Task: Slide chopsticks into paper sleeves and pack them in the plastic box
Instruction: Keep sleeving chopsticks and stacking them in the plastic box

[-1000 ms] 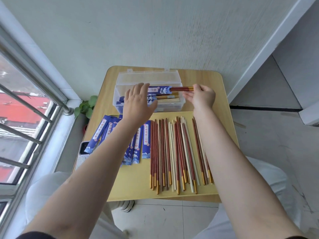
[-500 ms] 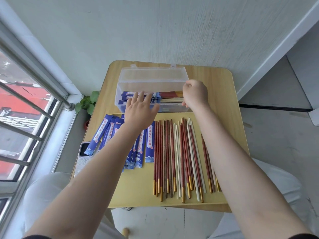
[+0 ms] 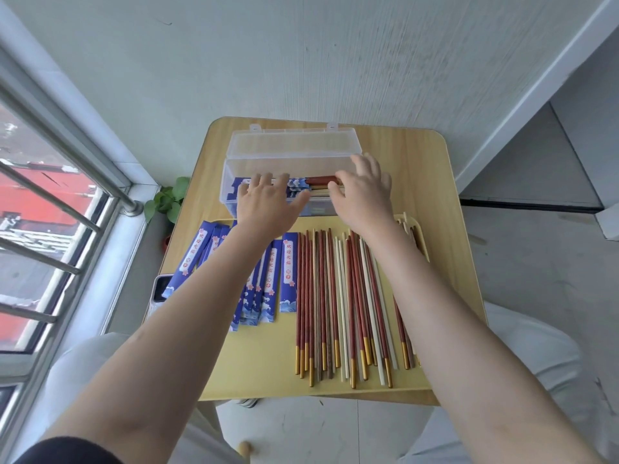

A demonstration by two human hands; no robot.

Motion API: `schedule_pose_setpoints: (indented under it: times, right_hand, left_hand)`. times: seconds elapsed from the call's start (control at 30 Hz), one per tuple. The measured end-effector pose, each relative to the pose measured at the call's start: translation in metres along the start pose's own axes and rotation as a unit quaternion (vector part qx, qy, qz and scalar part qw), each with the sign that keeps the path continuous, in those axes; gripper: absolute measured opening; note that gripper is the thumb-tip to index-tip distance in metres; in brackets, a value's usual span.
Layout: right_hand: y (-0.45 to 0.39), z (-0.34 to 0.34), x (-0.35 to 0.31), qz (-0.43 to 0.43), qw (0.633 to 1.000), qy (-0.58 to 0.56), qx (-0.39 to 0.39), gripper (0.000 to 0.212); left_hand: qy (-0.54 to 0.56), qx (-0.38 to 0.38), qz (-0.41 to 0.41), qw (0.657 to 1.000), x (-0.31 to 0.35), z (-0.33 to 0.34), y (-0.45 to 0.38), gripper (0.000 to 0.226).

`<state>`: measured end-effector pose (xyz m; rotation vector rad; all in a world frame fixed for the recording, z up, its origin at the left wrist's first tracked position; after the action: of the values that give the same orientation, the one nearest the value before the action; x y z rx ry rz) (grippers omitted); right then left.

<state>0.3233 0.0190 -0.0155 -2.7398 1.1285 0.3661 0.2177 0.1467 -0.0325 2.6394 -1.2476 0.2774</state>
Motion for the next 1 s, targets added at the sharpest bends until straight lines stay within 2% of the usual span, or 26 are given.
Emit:
schedule_pose_setpoints:
  times: [0.1, 0.17, 0.2, 0.27, 0.37, 0.5, 0.57, 0.67, 0.8, 1.0]
  right_hand:
    - [0.018, -0.025, -0.011, -0.025, 0.990, -0.039, 0.136, 0.023]
    - [0.031, -0.027, -0.020, -0.031, 0.986, -0.069, 0.151, 0.013]
    - [0.038, -0.022, -0.027, -0.037, 0.988, -0.087, 0.126, 0.009]
    - [0.050, 0.001, -0.037, -0.029, 0.993, -0.108, 0.025, 0.008]
    - [0.077, 0.041, -0.050, -0.021, 0.990, -0.054, -0.126, 0.016]
    - [0.104, 0.073, -0.048, -0.003, 0.979, 0.008, -0.202, 0.028]
    - [0.114, 0.081, -0.045, 0.012, 0.976, -0.002, -0.216, 0.032]
    - [0.122, 0.081, -0.043, 0.025, 0.980, -0.026, -0.197, 0.032]
    - [0.126, 0.077, -0.042, 0.030, 0.981, -0.043, -0.186, 0.026]
    - [0.132, 0.073, -0.042, 0.044, 0.980, -0.071, -0.179, 0.017]
  left_hand:
    - [0.083, 0.147, 0.021, 0.985, 0.002, -0.032, 0.018, 0.037]
    - [0.120, 0.170, -0.010, 0.978, -0.008, -0.037, 0.037, 0.029]
    - [0.120, 0.143, -0.036, 0.982, -0.015, -0.030, 0.044, 0.028]
    - [0.080, 0.076, -0.076, 0.991, -0.028, -0.010, 0.058, 0.023]
    - [0.012, 0.052, -0.113, 0.992, -0.047, 0.003, 0.087, 0.024]
    - [-0.029, 0.019, -0.170, 0.985, -0.067, 0.016, 0.112, 0.043]
    - [-0.016, 0.013, -0.181, 0.983, -0.074, 0.021, 0.119, 0.045]
    - [0.023, 0.029, -0.177, 0.983, -0.076, 0.024, 0.121, 0.042]
    - [0.080, 0.067, -0.168, 0.980, -0.076, 0.016, 0.123, 0.034]
    - [0.107, 0.095, -0.163, 0.976, -0.080, 0.010, 0.125, 0.038]
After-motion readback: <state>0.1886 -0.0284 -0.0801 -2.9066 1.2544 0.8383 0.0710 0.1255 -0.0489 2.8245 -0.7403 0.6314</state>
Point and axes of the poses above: each hand's wrist, its own y-axis away from the middle knuckle, its own z-axis out of the palm, x = y × z, the point moved 10 cm from there along -y, towards the middle knuckle, and after that the axes turned 3 degrees about -z, right-handed, at the moved point
